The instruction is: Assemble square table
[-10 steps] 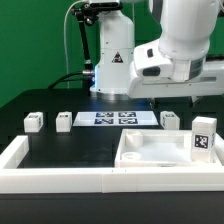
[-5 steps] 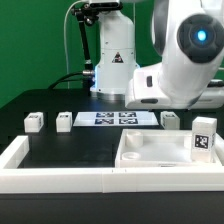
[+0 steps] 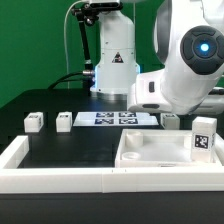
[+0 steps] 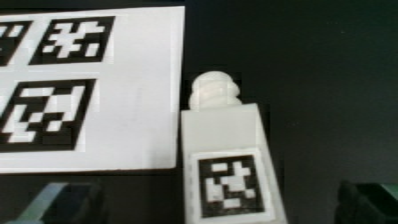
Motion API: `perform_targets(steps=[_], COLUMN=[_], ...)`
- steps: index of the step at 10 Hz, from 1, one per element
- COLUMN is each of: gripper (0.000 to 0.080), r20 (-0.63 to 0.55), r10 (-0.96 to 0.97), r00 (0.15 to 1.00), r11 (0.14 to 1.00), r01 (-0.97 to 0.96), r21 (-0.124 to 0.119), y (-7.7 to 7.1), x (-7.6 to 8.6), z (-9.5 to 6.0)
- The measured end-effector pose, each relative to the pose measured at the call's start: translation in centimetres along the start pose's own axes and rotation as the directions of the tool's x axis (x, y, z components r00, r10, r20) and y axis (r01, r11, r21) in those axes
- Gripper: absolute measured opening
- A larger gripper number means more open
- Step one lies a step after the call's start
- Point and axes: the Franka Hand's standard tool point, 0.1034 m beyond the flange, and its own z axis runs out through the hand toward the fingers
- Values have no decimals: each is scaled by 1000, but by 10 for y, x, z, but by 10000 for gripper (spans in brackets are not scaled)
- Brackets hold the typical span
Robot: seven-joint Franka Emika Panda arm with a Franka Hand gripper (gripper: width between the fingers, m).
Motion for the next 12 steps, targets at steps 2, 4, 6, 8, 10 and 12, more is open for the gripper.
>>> perform_targets(steps=[2, 4, 6, 8, 10, 12], gripper=[649, 649, 649, 518, 368, 288], r20=[-34, -44, -45, -41, -41, -41], r10=[0, -1, 4, 12, 14, 15], r00=[999, 999, 999, 999, 999, 999], r11=[1000, 1000, 1000, 1000, 1000, 1000], r01=[0, 1, -4, -11, -13, -15], r21=[-2, 1, 8, 13, 14, 16], y=[-4, -3, 0, 3, 4, 5], x=[7, 8, 9, 10, 10, 10], z=[5, 4, 3, 4, 4, 4])
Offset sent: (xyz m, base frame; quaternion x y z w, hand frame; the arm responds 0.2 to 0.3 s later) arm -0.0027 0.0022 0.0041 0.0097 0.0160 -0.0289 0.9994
